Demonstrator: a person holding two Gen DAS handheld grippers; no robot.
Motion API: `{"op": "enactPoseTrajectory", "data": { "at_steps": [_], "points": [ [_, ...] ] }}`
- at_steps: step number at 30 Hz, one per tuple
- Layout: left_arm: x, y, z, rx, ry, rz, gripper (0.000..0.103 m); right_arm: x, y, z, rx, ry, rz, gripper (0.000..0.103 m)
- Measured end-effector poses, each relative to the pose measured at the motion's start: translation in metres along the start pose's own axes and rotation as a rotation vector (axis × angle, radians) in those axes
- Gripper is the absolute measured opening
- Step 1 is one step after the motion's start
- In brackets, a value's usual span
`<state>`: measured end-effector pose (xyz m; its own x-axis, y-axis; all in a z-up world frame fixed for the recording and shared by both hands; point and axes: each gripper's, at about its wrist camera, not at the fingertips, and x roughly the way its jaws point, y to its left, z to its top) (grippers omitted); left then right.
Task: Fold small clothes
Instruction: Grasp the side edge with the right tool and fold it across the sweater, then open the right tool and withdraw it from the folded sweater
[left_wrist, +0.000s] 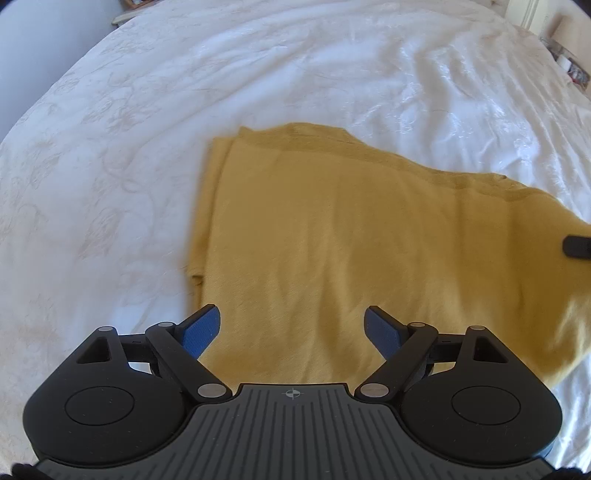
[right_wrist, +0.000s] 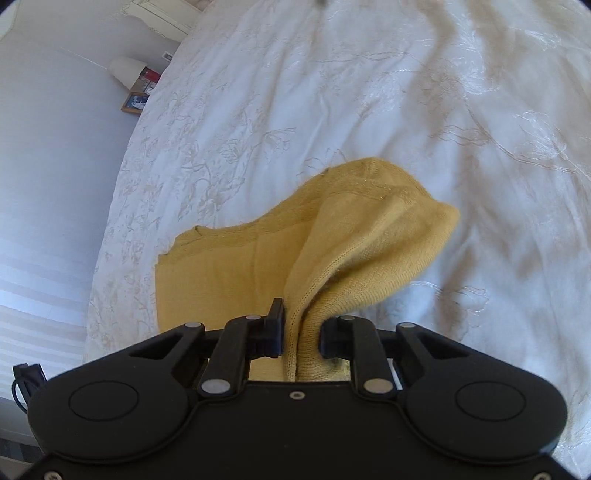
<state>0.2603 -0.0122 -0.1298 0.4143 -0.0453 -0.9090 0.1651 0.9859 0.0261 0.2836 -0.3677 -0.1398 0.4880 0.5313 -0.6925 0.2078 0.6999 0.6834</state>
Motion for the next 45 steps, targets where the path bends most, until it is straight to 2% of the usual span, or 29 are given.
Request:
{"op": "enactPoseTrajectory", "data": {
  "at_steps": [6, 12, 16, 20, 22, 23, 25, 28, 30, 32, 36, 41, 45],
  "points": [
    [-0.015, 0.055, -0.025, -0.059, 0.031, -0.008, 0.085, 0.023, 0.079, 0.004, -0.061, 0.006, 0.034, 0.026],
    [-0.016, 0.097, -0.037, -0.053, 0.058, -0.046, 0.085, 0.080, 0.153, -0.004, -0.119, 0.045, 0.074, 0.026],
    [-0.013, 0.118, -0.040, -0.023, 0.066, -0.052, 0.085, 0.127, 0.184, -0.017, -0.156, 0.093, 0.034, 0.026],
    [-0.010, 0.134, -0.041, -0.029, 0.067, -0.060, 0.085, 0.166, 0.204, -0.034, -0.204, 0.143, -0.052, 0.026],
    [-0.008, 0.140, -0.042, -0.029, 0.072, -0.065, 0.085, 0.176, 0.212, -0.042, -0.246, 0.154, -0.098, 0.029],
    [-0.007, 0.142, -0.042, -0.026, 0.074, -0.069, 0.085, 0.180, 0.216, -0.045, -0.257, 0.160, -0.104, 0.035],
    [-0.006, 0.145, -0.042, -0.023, 0.075, -0.074, 0.085, 0.185, 0.221, -0.049, -0.258, 0.183, -0.057, 0.038],
    [-0.007, 0.146, -0.038, -0.013, 0.071, -0.085, 0.085, 0.172, 0.228, -0.052, -0.260, 0.149, 0.068, 0.039],
    [-0.008, 0.144, -0.032, -0.002, 0.062, -0.096, 0.085, 0.156, 0.229, -0.050, -0.264, 0.105, 0.080, 0.044],
    [-0.012, 0.140, -0.022, 0.015, 0.040, -0.116, 0.085, 0.143, 0.224, -0.047, -0.267, 0.061, 0.051, 0.048],
    [-0.015, 0.127, 0.001, 0.050, -0.020, -0.144, 0.085, 0.125, 0.199, -0.050, -0.288, 0.027, -0.059, 0.048],
    [-0.003, 0.105, 0.029, 0.090, -0.075, -0.156, 0.085, 0.129, 0.170, -0.067, -0.285, 0.064, -0.154, 0.048],
    [0.018, 0.086, 0.033, 0.113, -0.048, -0.149, 0.085, 0.140, 0.149, -0.091, -0.242, 0.126, -0.188, 0.047]
  ]
}}
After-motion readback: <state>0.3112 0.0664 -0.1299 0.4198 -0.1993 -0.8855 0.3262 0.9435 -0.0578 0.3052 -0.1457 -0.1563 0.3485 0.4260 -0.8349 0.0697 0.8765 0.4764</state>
